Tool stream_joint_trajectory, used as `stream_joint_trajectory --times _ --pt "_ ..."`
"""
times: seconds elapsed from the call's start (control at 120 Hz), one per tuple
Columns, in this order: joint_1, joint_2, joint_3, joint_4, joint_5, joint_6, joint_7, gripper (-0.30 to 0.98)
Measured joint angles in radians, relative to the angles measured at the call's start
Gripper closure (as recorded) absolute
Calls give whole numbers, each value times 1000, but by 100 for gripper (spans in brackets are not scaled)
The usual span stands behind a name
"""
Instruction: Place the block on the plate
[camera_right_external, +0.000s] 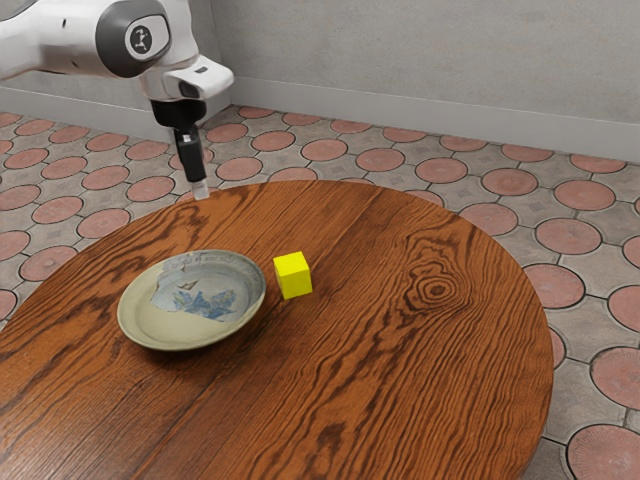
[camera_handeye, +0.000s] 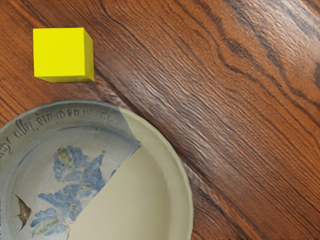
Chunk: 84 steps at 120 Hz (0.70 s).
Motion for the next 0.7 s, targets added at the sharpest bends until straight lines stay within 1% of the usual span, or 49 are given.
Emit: stream_joint_trajectory --times 0.35,0.4,0.517,0.7 --pt "-5 18 1 2 0 1 75 0" --pt "-7 61 1 45 1 0 83 0" --pt "-15 204 1 178 1 -4 99 0" --pt "-28 304 9 211 -9 44 113 0"
